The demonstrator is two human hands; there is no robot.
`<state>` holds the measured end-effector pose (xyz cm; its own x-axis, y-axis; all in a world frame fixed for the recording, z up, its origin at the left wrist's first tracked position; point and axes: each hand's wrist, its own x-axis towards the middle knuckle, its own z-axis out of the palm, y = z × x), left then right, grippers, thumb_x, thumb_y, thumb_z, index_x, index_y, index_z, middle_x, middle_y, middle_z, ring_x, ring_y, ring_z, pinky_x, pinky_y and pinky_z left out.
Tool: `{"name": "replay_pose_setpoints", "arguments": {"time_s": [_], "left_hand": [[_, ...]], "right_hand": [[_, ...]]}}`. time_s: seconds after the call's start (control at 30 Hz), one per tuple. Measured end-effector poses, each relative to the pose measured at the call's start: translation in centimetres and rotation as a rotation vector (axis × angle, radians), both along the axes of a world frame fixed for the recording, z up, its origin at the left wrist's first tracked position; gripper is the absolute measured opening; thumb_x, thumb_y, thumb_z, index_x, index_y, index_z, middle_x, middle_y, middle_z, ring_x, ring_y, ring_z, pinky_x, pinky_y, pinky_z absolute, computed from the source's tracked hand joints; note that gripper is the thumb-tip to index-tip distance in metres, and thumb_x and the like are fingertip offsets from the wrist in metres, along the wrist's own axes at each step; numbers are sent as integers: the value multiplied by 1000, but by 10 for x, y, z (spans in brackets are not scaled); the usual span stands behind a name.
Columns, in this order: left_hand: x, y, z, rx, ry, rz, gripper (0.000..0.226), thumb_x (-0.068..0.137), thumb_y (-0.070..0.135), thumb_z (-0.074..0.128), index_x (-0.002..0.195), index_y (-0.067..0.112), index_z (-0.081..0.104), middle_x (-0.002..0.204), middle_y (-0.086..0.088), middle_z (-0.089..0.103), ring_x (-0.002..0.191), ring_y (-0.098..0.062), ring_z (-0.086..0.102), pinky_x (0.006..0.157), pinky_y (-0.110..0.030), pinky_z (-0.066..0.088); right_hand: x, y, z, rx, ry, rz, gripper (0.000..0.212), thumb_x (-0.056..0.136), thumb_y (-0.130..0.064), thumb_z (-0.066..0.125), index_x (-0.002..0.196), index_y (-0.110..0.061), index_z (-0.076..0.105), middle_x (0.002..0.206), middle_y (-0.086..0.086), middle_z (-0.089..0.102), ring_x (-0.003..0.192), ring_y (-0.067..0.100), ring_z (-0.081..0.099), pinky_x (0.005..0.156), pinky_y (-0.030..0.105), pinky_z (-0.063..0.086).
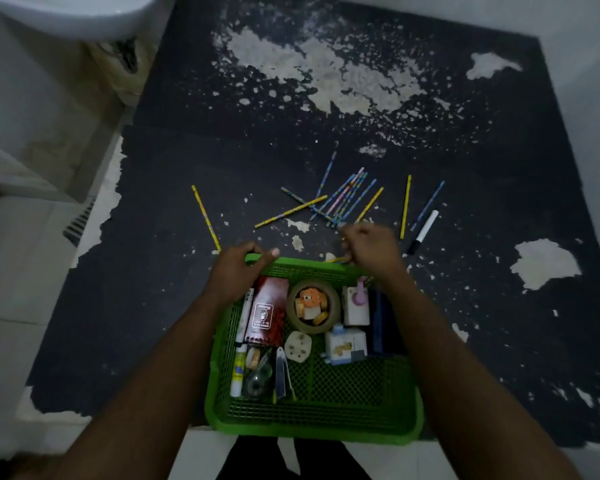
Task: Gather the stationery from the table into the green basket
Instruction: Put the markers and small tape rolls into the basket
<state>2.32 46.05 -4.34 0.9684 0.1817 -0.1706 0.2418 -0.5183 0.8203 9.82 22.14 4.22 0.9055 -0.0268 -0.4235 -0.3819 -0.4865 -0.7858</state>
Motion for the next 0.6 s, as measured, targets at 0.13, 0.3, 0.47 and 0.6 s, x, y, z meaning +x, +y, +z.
{"name": "replay_pose_setpoints", "arguments": {"time_s": [0.13, 0.3, 0.47, 0.6], "left_hand": [[-2, 1, 7, -5, 53, -27, 47, 92, 58, 61, 77, 13, 66, 74, -5, 67, 74, -19, 65, 72, -35, 50], [-2, 3, 4, -85, 31, 13, 47, 106, 45, 43, 102, 15, 79, 96, 3, 76, 92, -9, 70, 85, -28, 52], [0, 1, 1, -58, 11, 28, 43, 108, 29, 44, 71, 32, 66, 67, 18, 64, 69, 3, 60, 70, -25, 46], [0, 2, -3, -106, -7, 43, 45, 108, 30, 42, 72, 21, 67, 72, 3, 69, 72, -11, 66, 75, -33, 50]], "right_hand": [[51, -86, -49, -147, -166, -368, 30, 88, -15, 62, 102, 12, 62, 78, 16, 63, 70, 15, 58, 72, 27, 45], [67, -127, -98, -436, -7, -351, 51, 84, -35, 68, 117, 2, 55, 120, 27, 59, 117, 39, 56, 97, 40, 43], [62, -120, -99, -442, 16, -361, 44, 90, -17, 67, 125, 2, 50, 122, 27, 60, 111, 41, 59, 92, 41, 45], [55, -110, -76, -339, -103, -398, 42, 91, -13, 62, 127, 4, 49, 118, 26, 62, 110, 38, 60, 90, 37, 44]]}}
